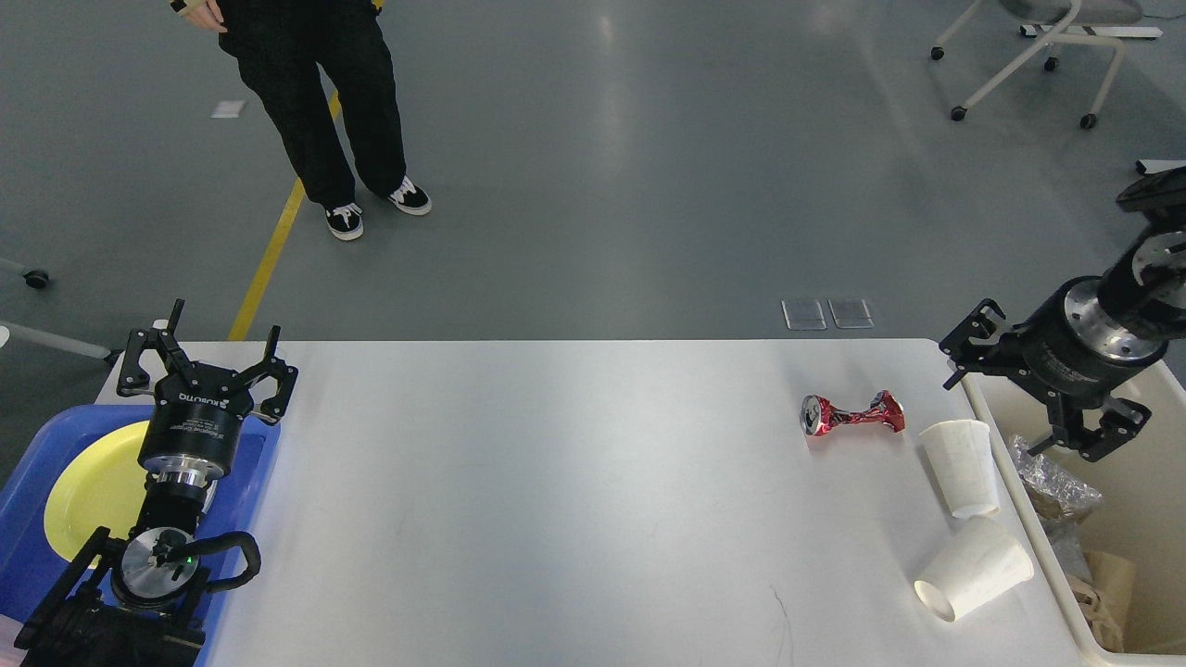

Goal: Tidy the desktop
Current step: 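Raise the right gripper and move it toward the white paper cups, then lower the right gripper and grasp the lying white paper cup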

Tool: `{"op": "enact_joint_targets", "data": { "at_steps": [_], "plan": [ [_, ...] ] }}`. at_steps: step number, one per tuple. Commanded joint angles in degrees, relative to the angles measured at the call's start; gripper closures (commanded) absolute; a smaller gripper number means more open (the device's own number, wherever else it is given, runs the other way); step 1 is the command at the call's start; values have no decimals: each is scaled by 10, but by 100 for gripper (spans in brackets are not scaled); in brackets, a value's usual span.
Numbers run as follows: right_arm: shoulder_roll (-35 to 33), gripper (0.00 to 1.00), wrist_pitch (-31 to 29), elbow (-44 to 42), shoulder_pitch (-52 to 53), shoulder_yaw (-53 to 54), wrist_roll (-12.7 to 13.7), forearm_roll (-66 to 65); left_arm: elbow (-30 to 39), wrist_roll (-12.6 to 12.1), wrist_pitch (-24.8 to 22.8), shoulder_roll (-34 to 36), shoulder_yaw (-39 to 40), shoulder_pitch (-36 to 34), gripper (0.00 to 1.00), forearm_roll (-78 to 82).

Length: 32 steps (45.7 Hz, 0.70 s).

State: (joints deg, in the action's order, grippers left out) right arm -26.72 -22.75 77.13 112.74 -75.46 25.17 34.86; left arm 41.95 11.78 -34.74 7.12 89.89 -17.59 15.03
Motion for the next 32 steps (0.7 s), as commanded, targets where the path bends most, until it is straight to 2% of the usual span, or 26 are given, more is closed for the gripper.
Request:
{"op": "enact_joint_targets", "data": {
  "at_steps": [1, 5, 13, 32],
  "plan": [
    [3, 5, 4, -9, -35, 6, 4, 12, 0, 0, 0, 0, -1, 0, 4, 0],
    [1, 0, 10, -30, -78, 13, 2, -3, 0, 0, 0, 0, -1, 0, 4, 0],
    [0, 0, 13, -91, -189, 45, -1, -11, 0, 0, 0, 0, 0, 0, 4, 0],
    [4, 2, 21, -209, -351, 128, -4, -14, 0, 0, 0, 0, 0, 0, 4, 0]
  ]
}}
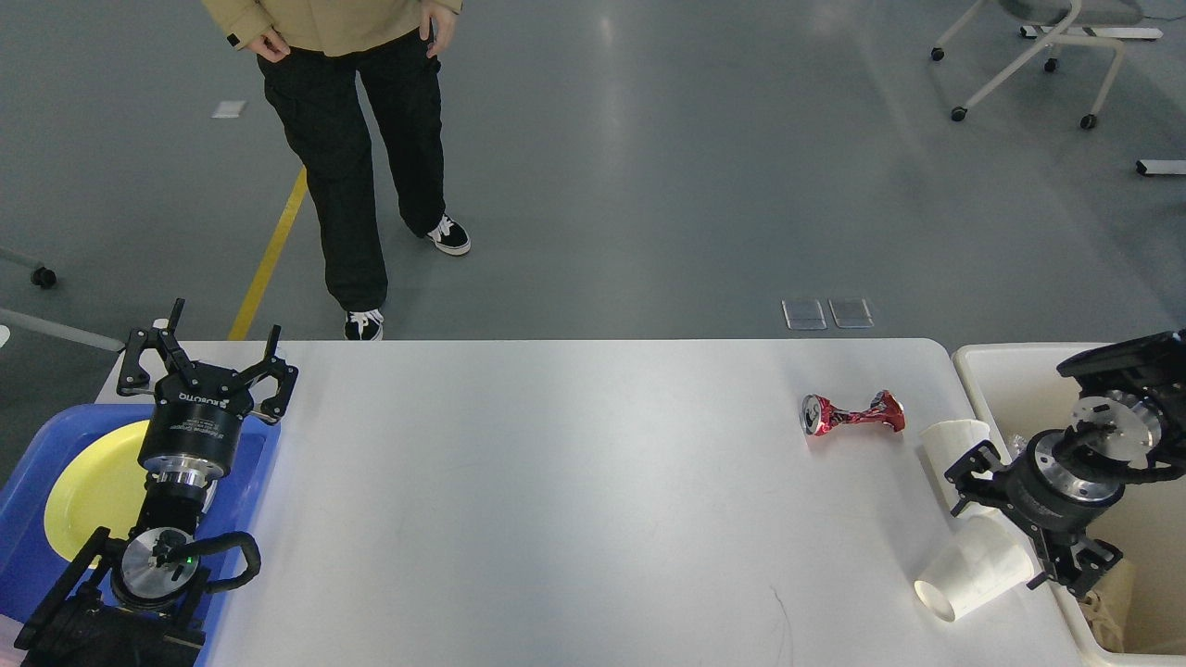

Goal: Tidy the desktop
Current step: 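Lower the right gripper and grasp the lying white paper cup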

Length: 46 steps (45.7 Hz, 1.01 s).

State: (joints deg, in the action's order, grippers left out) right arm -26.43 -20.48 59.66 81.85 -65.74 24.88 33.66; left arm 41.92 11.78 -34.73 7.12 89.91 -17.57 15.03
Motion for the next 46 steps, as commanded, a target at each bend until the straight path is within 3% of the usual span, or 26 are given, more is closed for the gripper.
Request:
{"op": "enact_joint_targets", "data": {
  "at_steps": [1, 30, 37, 40, 46],
  "plan": [
    [2, 3, -2, -39, -49, 35, -1, -3, 0, 0, 0, 0, 0, 1, 4, 0],
    [31, 4, 2, -143, -161, 101, -10, -53, 0, 0, 0, 0, 0, 1, 4, 0],
    [31, 5, 39, -140, -165, 102, -9, -100, 0, 0, 0, 0, 0, 0, 4, 0],
    [33, 11, 54, -140, -170, 104, -9, -111, 0, 0, 0, 0, 0, 0, 4, 0],
    [36, 33, 67, -138, -174, 106, -9, -110, 0, 0, 0, 0, -1, 0, 4, 0]
  ]
}}
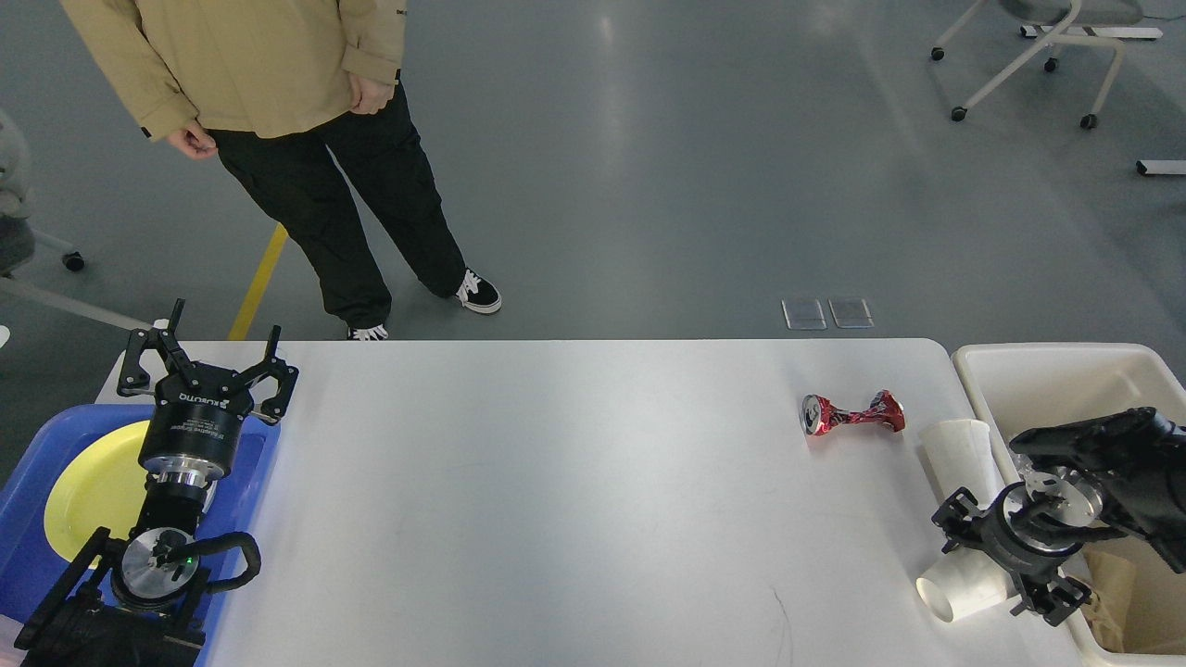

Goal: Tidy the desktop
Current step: 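Lower the right gripper and grasp the lying white paper cup, then lift the paper cup and carry it into the white bin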

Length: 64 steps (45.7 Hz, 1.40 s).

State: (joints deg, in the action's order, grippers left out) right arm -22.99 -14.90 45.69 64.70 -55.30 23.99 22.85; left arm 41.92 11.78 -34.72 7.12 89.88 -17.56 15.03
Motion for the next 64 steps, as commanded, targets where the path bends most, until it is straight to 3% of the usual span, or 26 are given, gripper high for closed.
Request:
{"op": "enact_joint_targets", "data": {
  "at_steps": [1, 5, 22, 35, 46, 64],
  "plan": [
    [1, 34, 11, 2, -2, 2, 0, -2, 0, 0, 0, 0, 0, 0, 4, 0],
    [2, 38, 11, 5, -1, 3, 0, 2, 0, 0, 0, 0, -1, 0, 4, 0],
    [-15, 100, 12, 54, 27, 18, 0, 12, 0, 0, 0, 0, -1, 0, 4, 0],
    [-74, 100, 2, 174, 127, 1, 5, 24, 0, 0, 0, 0, 0, 0, 4, 0],
    [-79, 100, -11, 308, 303, -103, 5, 24, 0, 0, 0, 0, -1, 0, 4, 0],
    [-28, 100, -222, 427, 628, -258, 0, 23, 0, 0, 0, 0, 0, 0, 4, 0]
  ]
}}
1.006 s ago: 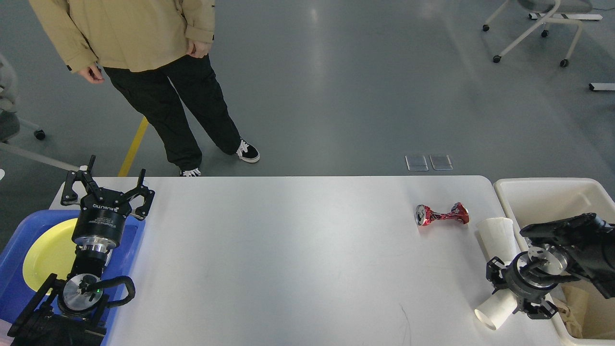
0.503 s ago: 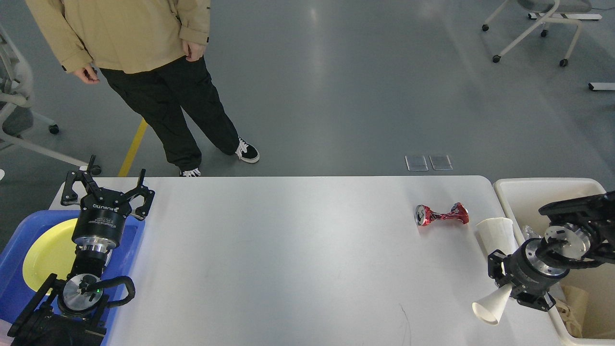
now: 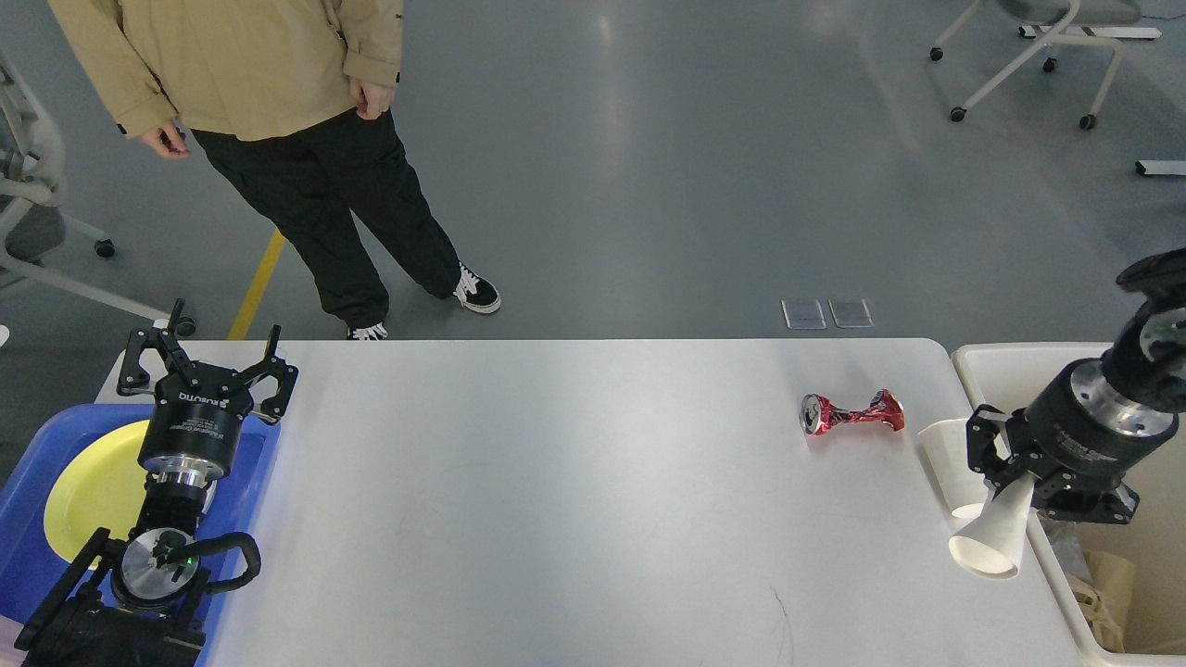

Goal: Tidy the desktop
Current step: 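Lift the paper cup and carry it into the white bin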

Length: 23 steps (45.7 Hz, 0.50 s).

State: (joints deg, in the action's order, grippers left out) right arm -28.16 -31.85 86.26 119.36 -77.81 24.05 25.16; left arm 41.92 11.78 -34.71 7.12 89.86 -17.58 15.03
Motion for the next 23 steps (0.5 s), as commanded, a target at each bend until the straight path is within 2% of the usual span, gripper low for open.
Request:
{"op": "enact_joint_targets", "data": {
  "at_steps": [1, 8, 23],
  "plan": [
    [25, 100, -58, 25, 95, -36, -1, 0, 0, 0, 0, 0, 0, 0, 4, 0],
    [31, 100, -77, 58, 168, -39, -1, 0, 0, 0, 0, 0, 0, 0, 4, 0],
    [33, 100, -66, 60, 173, -40, -1, -4, 0, 0, 0, 0, 1, 0, 4, 0]
  ]
}}
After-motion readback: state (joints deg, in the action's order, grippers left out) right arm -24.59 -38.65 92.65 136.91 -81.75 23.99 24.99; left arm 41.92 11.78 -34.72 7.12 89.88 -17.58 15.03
